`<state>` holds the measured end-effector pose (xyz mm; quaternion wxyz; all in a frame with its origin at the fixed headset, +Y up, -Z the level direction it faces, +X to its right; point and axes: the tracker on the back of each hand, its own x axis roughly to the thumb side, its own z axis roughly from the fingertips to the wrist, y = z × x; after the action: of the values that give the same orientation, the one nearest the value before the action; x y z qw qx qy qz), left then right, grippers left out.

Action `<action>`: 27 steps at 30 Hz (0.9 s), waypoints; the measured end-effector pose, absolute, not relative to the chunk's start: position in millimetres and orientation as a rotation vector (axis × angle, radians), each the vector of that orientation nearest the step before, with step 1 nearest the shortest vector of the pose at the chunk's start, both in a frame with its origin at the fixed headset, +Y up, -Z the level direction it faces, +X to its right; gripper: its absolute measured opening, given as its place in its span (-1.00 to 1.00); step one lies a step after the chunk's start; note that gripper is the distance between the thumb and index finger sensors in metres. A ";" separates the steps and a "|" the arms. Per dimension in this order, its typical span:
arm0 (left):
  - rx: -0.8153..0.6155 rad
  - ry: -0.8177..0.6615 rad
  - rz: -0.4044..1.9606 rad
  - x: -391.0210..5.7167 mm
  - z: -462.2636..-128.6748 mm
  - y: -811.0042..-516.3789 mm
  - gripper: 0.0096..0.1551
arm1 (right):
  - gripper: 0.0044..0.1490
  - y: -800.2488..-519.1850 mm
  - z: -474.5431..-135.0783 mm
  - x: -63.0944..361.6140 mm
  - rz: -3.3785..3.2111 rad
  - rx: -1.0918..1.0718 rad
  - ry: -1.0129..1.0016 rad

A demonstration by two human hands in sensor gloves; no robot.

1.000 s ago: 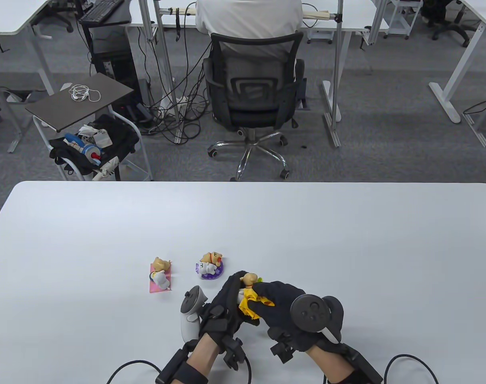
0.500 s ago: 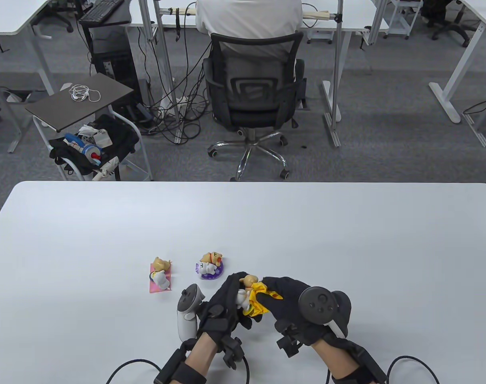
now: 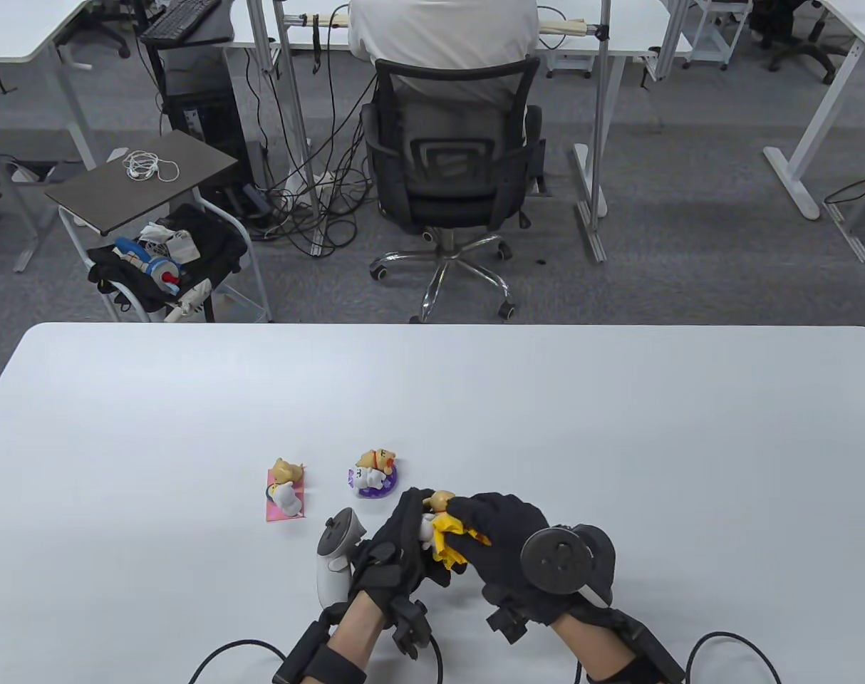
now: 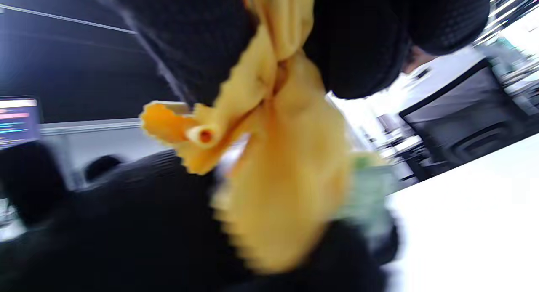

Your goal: Dust the small ornaments

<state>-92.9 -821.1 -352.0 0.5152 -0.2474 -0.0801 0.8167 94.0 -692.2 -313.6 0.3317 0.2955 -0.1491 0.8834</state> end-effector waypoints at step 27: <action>-0.562 -0.399 1.951 -86.8 -354.3 -801.0 -0.29 | -0.39 -710.7 -349.3 137.6 1.975 0.387 -0.191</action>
<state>-86.8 -801.0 -354.3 0.5110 -0.2336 -0.1657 0.8105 137.6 -710.7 -349.3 0.5311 0.1623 -0.0801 0.8277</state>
